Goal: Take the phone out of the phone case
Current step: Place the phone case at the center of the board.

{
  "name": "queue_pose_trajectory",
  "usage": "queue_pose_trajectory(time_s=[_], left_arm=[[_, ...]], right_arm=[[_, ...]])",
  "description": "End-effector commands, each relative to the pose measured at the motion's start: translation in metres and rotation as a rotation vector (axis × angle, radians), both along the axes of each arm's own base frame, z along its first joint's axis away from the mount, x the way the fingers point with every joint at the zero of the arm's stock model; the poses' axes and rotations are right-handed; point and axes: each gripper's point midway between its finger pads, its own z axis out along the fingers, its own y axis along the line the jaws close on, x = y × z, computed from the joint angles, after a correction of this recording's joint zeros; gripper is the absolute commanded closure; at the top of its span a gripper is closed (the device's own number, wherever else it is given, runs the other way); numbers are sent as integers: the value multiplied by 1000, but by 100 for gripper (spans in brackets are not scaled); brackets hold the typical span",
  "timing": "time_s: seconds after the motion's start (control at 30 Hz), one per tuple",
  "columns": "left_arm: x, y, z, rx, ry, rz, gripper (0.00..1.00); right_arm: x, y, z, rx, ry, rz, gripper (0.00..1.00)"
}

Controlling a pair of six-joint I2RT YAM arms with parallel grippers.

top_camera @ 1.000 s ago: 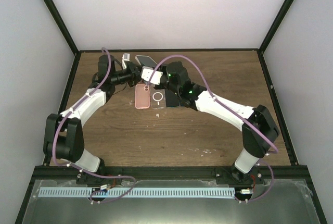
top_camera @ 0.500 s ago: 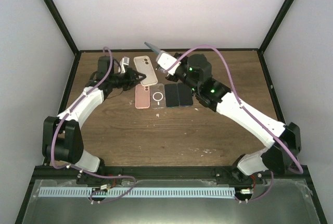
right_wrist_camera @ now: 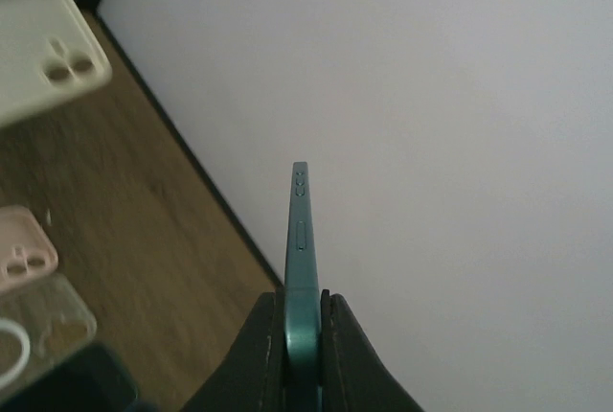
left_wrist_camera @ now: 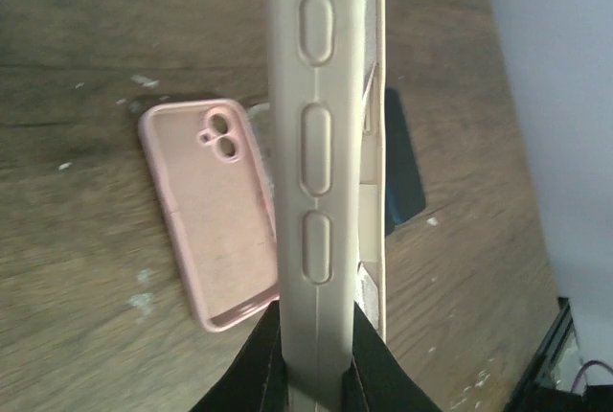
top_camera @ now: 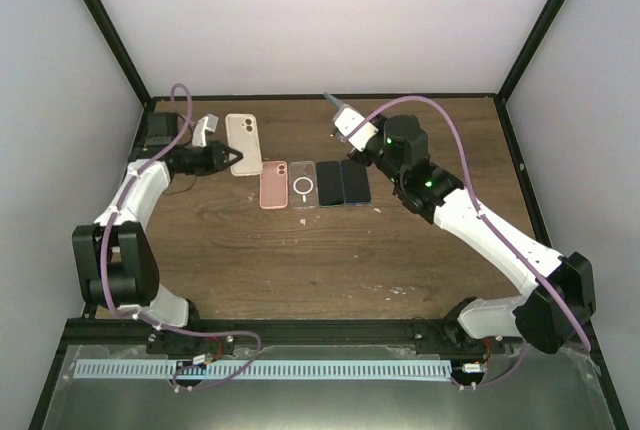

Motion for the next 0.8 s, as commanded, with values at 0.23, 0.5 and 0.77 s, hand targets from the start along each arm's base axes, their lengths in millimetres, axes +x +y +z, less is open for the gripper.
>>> queue_pose_trajectory(time_s=[0.23, 0.5, 0.77], left_arm=[[-11, 33, -87, 74, 277, -125, 100], [8, 34, -121, 58, 387, -130, 100], [4, 26, -154, 137, 451, -164, 95]], right_arm=[[10, -63, -18, -23, -17, -143, 99], [10, -63, -14, -15, -12, -143, 99], [19, -56, -7, -10, -9, -130, 99]])
